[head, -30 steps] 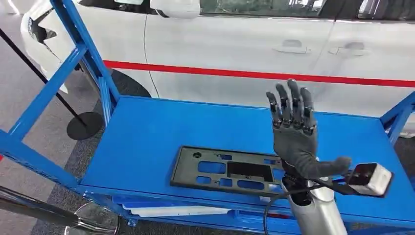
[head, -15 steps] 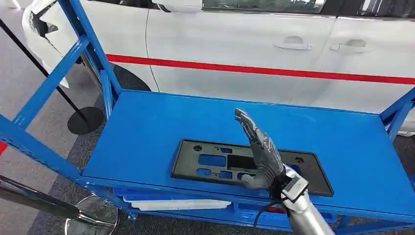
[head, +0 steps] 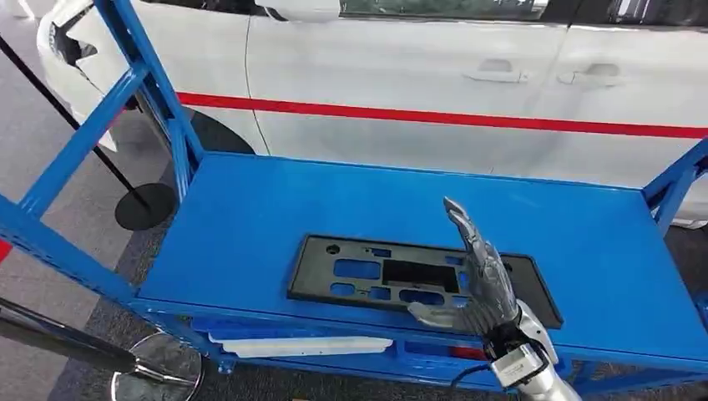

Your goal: Take the parts from the cabinet and place them on the table.

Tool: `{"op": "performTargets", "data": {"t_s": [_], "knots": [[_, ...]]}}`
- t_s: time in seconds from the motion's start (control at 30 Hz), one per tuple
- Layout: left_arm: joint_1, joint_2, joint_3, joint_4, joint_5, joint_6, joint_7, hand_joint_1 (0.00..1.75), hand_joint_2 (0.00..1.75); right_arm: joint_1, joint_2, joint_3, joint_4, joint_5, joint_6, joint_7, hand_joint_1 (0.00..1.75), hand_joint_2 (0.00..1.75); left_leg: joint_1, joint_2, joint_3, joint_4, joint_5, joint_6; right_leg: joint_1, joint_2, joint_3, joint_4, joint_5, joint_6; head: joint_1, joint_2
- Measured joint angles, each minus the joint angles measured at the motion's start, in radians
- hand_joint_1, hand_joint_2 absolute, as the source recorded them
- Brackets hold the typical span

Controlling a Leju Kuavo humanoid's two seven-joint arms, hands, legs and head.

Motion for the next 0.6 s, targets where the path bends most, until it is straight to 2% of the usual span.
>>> {"op": "performTargets", "data": {"t_s": [0.03,0.07,0.1,0.17,0.2,0.23,0.27,0.3,0.33,0.37,0.4,0.47,0.5,0.53,0.57,0.6], "knots": [[-0.001,0.002,0.0,0.0,0.0,0.0,0.0,0.0,0.0,0.002,-0.003,-0.002,-0.008,0.0,-0.002,0.0,0.0,1.75,-0.002,0.0,-0.003,0.008,-0.009,-0.007,-0.013,-0.002,0.003,-0.012,0.008,-0.012,0.0,0.0],[-0.001,0.004,0.0,0.0,0.0,0.0,0.0,0.0,0.0,0.002,-0.004,-0.002,-0.014,0.0,-0.003,0.0,0.0,1.75,0.0,-0.001,-0.011,0.031,-0.03,-0.009,-0.01,-0.003,0.003,-0.014,0.01,-0.016,0.0,0.0],[-0.001,0.004,0.0,0.0,0.0,0.0,0.0,0.0,0.0,0.003,-0.006,-0.002,-0.019,0.0,-0.005,0.0,0.0,1.75,0.0,-0.001,-0.034,0.087,-0.069,-0.009,-0.01,-0.004,0.002,-0.013,0.01,-0.022,0.0,0.0],[-0.001,0.004,-0.001,0.0,-0.002,0.0,0.0,0.0,0.0,0.01,-0.006,-0.002,-0.022,0.0,-0.005,0.0,0.0,1.75,0.002,-0.001,-0.105,0.257,-0.151,-0.013,-0.005,-0.005,0.001,-0.013,0.011,-0.024,0.0,0.0],[0.0,0.004,-0.001,0.0,-0.002,0.0,0.0,0.0,0.0,0.013,-0.006,-0.002,-0.022,0.003,-0.008,0.0,0.0,1.75,0.003,-0.001,-0.13,0.318,-0.168,-0.014,-0.003,-0.005,0.0,-0.011,0.011,-0.025,0.0,0.0],[0.001,0.004,-0.001,0.0,-0.002,0.0,0.0,0.0,0.0,0.018,-0.008,-0.002,-0.024,0.01,-0.02,0.0,0.0,1.75,0.003,-0.001,-0.131,0.326,-0.158,-0.014,-0.002,-0.004,0.0,-0.01,0.011,-0.025,0.0,0.0],[0.0,0.004,-0.001,0.0,-0.002,0.0,0.0,0.0,0.0,0.023,-0.01,-0.002,-0.03,0.011,-0.035,0.0,0.0,1.75,0.003,-0.001,-0.111,0.288,-0.129,-0.012,-0.002,-0.004,0.001,-0.009,0.011,-0.025,0.0,0.0],[0.0,0.005,-0.001,0.0,-0.002,0.0,0.0,0.0,0.0,0.028,-0.014,-0.002,-0.037,0.011,-0.055,0.0,0.0,1.75,0.003,-0.001,-0.073,0.214,-0.088,-0.01,-0.002,-0.002,0.001,-0.006,0.01,-0.024,0.0,0.0],[-0.001,0.008,-0.002,0.0,-0.002,0.0,0.001,0.0,0.0,0.037,-0.019,-0.003,-0.048,0.013,-0.083,0.0,0.0,1.75,0.003,-0.001,-0.024,0.115,-0.043,-0.006,-0.002,-0.001,0.002,-0.003,0.008,-0.021,0.0,0.0],[-0.002,0.01,-0.005,0.0,-0.002,-0.003,0.0,0.0,0.0,0.049,-0.028,-0.004,-0.063,0.028,-0.126,0.0,0.0,1.75,0.003,-0.002,0.013,0.034,-0.024,-0.001,-0.002,-0.001,0.001,0.002,0.004,-0.017,0.0,0.0],[-0.004,0.01,-0.007,0.001,-0.002,-0.007,-0.002,0.0,0.0,0.065,-0.039,-0.007,-0.077,0.05,-0.164,0.0,0.0,1.75,-0.001,-0.003,0.025,0.012,-0.036,0.0,0.006,-0.001,-0.005,0.01,0.001,-0.01,0.0,0.0],[-0.003,0.011,-0.008,0.002,-0.002,-0.008,-0.007,0.0,0.0,0.111,-0.05,-0.02,-0.098,0.144,-0.209,0.0,0.0,1.75,-0.003,-0.006,0.018,0.017,-0.033,0.007,0.004,-0.001,-0.009,0.009,0.005,-0.004,0.0,0.0],[-0.002,0.011,-0.008,0.002,-0.002,-0.008,-0.007,0.0,0.0,0.133,-0.05,-0.03,-0.103,0.19,-0.208,0.0,0.0,1.75,-0.005,-0.006,0.018,0.017,-0.032,0.012,0.002,-0.002,-0.008,0.007,0.006,0.0,0.0,0.0],[-0.002,0.011,-0.007,0.003,-0.003,-0.007,-0.007,0.0,0.0,0.154,-0.05,-0.039,-0.108,0.222,-0.201,0.0,0.0,1.75,0.0,-0.006,0.018,0.008,-0.026,0.022,0.002,-0.001,-0.008,0.01,0.004,0.006,0.0,0.0],[-0.003,0.011,-0.005,0.003,-0.002,-0.005,-0.007,0.0,0.0,0.173,-0.05,-0.052,-0.11,0.238,-0.195,0.0,0.0,1.75,0.003,-0.004,0.02,0.004,-0.022,0.028,-0.002,0.0,-0.012,0.022,-0.012,0.012,0.0,0.0],[-0.004,0.011,-0.003,0.003,-0.002,-0.001,-0.007,0.0,0.0,0.187,-0.05,-0.07,-0.111,0.259,-0.189,0.0,0.0,1.75,0.003,-0.003,0.019,0.003,-0.021,0.031,-0.002,0.0,-0.03,0.062,-0.046,0.018,0.0,0.0]]}}
